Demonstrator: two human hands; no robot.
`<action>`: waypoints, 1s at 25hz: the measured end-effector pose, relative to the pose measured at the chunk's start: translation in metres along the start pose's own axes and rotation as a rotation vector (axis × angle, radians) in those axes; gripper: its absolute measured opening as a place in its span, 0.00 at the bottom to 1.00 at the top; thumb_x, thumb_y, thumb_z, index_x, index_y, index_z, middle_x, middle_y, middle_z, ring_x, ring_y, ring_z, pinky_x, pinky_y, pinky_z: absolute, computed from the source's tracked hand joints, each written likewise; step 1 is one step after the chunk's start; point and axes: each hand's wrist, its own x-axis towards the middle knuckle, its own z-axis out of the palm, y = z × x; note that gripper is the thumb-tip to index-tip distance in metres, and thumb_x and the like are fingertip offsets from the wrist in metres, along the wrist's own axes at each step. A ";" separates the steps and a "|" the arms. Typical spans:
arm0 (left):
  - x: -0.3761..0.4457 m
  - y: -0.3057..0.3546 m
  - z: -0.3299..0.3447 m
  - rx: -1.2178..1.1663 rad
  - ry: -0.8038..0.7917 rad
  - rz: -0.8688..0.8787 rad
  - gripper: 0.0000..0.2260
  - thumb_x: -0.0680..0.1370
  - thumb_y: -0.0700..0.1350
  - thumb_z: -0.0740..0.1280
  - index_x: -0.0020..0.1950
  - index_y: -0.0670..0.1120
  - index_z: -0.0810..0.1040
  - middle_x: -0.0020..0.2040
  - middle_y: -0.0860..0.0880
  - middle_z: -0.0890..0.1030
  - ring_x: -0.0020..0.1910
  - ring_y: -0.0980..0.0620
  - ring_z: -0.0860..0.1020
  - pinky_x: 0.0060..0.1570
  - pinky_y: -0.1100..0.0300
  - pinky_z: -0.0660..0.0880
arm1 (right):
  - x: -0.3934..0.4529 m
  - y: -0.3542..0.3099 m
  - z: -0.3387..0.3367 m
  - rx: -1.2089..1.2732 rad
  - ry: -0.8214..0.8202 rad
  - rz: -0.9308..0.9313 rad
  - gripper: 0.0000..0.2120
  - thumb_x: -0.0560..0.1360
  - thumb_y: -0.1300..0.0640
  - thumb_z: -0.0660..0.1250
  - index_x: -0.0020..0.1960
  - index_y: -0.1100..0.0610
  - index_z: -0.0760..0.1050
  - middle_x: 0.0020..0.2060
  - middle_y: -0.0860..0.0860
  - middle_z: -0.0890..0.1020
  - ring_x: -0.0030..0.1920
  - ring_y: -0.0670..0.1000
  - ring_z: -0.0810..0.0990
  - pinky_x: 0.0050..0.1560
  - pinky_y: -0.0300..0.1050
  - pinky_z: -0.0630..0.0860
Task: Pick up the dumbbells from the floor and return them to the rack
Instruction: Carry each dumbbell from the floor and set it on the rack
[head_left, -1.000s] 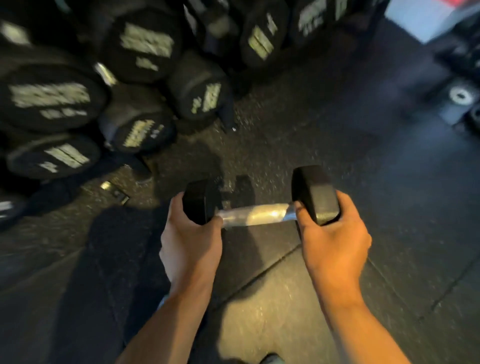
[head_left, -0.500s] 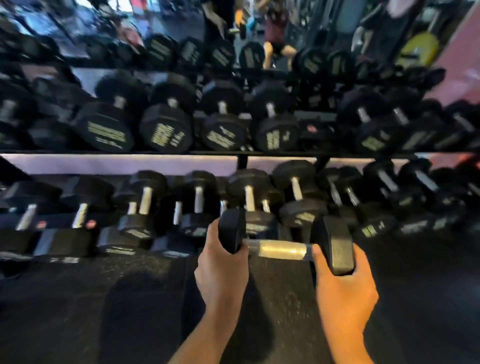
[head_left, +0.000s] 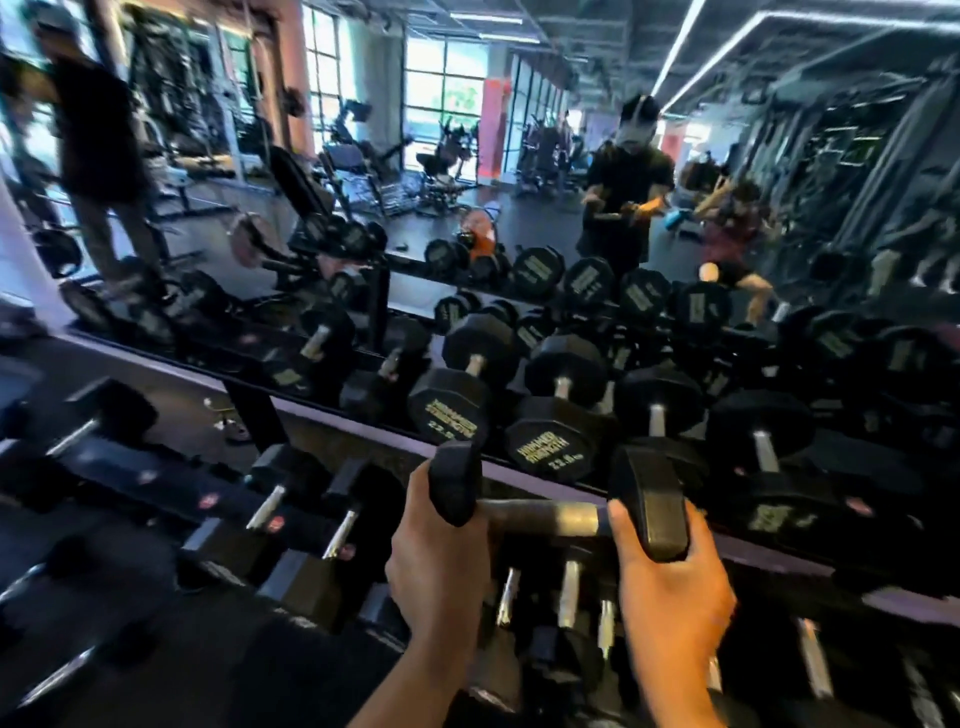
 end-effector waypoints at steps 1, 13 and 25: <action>0.021 0.000 -0.004 -0.009 0.042 -0.008 0.19 0.73 0.50 0.72 0.59 0.66 0.70 0.36 0.64 0.77 0.35 0.69 0.70 0.33 0.62 0.64 | 0.004 -0.006 0.025 0.021 -0.029 -0.021 0.24 0.68 0.40 0.77 0.62 0.43 0.80 0.37 0.34 0.76 0.46 0.48 0.75 0.51 0.44 0.68; 0.278 -0.002 -0.075 -0.025 0.411 -0.070 0.25 0.69 0.51 0.72 0.61 0.71 0.71 0.40 0.63 0.79 0.37 0.64 0.74 0.34 0.64 0.64 | 0.006 -0.089 0.325 0.249 -0.392 -0.169 0.26 0.72 0.40 0.75 0.67 0.46 0.78 0.56 0.44 0.85 0.58 0.49 0.83 0.61 0.53 0.78; 0.555 -0.042 -0.155 -0.088 0.542 -0.085 0.22 0.72 0.50 0.71 0.64 0.65 0.72 0.43 0.59 0.81 0.42 0.53 0.78 0.39 0.60 0.68 | -0.030 -0.181 0.618 0.234 -0.499 -0.252 0.18 0.72 0.44 0.75 0.61 0.45 0.80 0.42 0.32 0.83 0.49 0.33 0.80 0.56 0.41 0.76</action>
